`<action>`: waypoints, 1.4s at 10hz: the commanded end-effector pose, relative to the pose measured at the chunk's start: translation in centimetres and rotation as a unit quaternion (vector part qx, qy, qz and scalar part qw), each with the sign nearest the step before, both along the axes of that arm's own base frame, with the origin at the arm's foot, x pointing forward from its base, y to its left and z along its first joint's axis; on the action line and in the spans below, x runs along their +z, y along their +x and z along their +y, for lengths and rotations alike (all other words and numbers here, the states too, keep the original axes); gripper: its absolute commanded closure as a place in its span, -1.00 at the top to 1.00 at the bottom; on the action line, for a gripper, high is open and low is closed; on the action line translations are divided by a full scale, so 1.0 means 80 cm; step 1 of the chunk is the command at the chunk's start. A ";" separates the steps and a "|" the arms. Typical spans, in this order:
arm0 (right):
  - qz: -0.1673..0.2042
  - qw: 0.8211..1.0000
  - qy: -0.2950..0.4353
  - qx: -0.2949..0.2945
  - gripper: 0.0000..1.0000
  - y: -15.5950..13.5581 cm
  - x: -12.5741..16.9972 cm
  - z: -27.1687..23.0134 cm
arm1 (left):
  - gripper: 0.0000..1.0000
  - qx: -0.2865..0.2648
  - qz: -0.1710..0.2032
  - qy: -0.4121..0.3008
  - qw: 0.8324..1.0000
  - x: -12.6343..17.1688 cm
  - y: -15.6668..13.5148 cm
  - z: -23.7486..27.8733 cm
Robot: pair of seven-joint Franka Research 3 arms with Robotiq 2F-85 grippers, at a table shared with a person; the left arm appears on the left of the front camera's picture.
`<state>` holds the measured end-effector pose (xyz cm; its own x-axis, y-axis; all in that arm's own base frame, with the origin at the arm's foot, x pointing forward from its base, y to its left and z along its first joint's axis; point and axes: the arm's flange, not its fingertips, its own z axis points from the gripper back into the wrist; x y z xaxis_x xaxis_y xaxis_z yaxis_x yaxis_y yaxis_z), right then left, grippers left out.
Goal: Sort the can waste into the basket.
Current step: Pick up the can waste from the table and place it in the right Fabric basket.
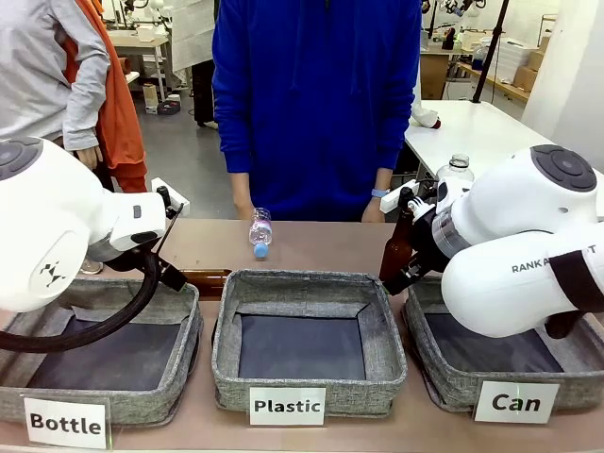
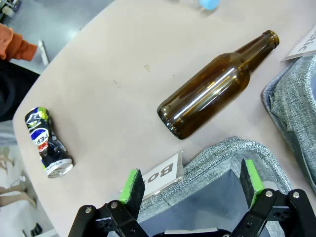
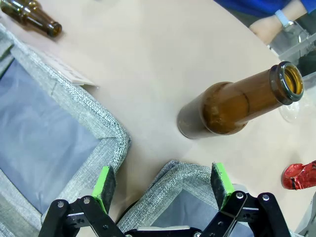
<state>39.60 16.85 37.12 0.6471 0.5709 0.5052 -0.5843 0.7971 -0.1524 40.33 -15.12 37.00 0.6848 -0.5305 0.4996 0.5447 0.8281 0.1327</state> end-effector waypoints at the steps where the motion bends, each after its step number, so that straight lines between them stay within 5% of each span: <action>1: 0.033 0.999 0.013 -0.018 1.00 -0.006 0.042 -0.011 | 1.00 -0.026 -0.003 -0.032 0.999 0.044 -0.013 0.010; 3: 0.095 0.982 0.080 -0.141 1.00 -0.027 0.129 -0.043 | 1.00 0.033 0.063 -0.102 0.992 0.134 -0.047 0.030; 6: 0.189 0.942 0.256 -0.104 1.00 -0.088 0.192 -0.164 | 1.00 0.016 0.121 -0.186 0.975 0.193 -0.088 0.110; 7: 0.192 0.915 0.332 -0.124 1.00 -0.099 0.190 -0.226 | 1.00 -0.021 0.174 -0.260 0.950 0.193 -0.079 0.153; 9: 0.178 0.847 0.473 -0.167 1.00 -0.129 0.169 -0.339 | 1.00 0.004 0.212 -0.414 0.885 0.177 -0.067 0.252; 11: 0.166 0.783 0.562 -0.207 1.00 -0.141 0.136 -0.432 | 1.00 0.072 0.199 -0.557 0.803 0.123 -0.062 0.351; 14: 0.161 0.725 0.623 -0.247 1.00 -0.119 0.081 -0.482 | 1.00 0.163 0.195 -0.616 0.745 0.065 -0.064 0.396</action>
